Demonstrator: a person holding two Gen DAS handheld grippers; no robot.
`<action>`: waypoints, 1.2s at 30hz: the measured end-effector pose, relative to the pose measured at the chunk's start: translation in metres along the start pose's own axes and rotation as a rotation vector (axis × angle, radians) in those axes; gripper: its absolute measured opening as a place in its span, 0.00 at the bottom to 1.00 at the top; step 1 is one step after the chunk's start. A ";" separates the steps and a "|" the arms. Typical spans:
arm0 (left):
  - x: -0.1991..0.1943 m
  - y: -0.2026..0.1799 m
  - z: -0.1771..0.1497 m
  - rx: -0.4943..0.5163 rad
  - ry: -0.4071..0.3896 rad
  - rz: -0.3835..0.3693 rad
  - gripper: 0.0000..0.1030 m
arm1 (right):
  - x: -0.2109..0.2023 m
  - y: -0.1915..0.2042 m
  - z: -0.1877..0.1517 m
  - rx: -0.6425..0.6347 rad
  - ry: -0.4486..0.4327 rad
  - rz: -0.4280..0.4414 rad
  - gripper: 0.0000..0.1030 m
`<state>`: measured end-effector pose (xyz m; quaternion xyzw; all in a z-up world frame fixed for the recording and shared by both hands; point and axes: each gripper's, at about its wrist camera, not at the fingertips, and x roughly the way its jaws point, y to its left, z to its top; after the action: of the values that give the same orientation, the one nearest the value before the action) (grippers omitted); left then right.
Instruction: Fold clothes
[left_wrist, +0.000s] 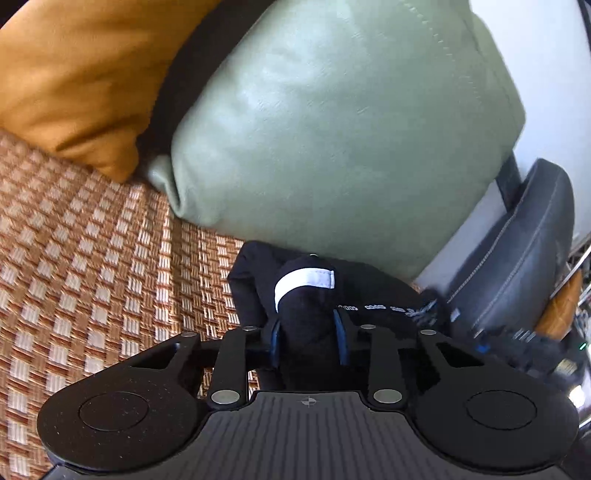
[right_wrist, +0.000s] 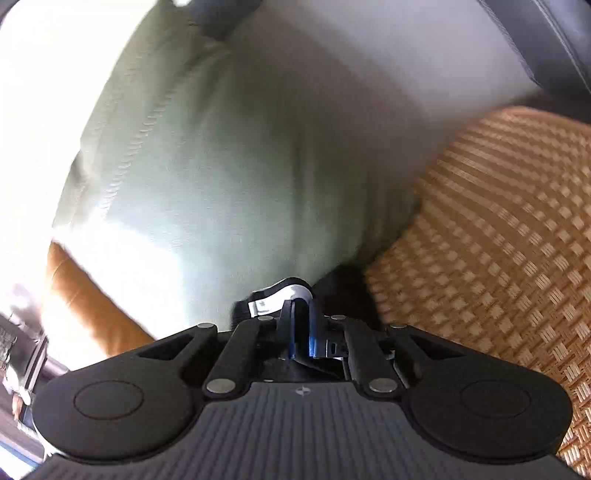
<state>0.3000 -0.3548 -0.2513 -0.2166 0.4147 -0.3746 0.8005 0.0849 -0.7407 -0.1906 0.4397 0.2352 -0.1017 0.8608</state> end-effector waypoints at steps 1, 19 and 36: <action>0.004 0.001 0.000 -0.009 -0.002 0.001 0.31 | 0.004 -0.004 -0.004 0.003 -0.005 -0.010 0.08; -0.071 -0.030 0.025 0.017 -0.153 0.083 0.76 | -0.041 0.042 -0.025 -0.286 -0.099 -0.153 0.33; -0.027 -0.096 -0.036 0.507 -0.088 0.238 0.81 | 0.045 0.078 -0.062 -0.693 -0.019 -0.361 0.31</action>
<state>0.2198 -0.3955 -0.1945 0.0246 0.2953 -0.3598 0.8847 0.1340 -0.6433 -0.1885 0.0733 0.3214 -0.1700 0.9287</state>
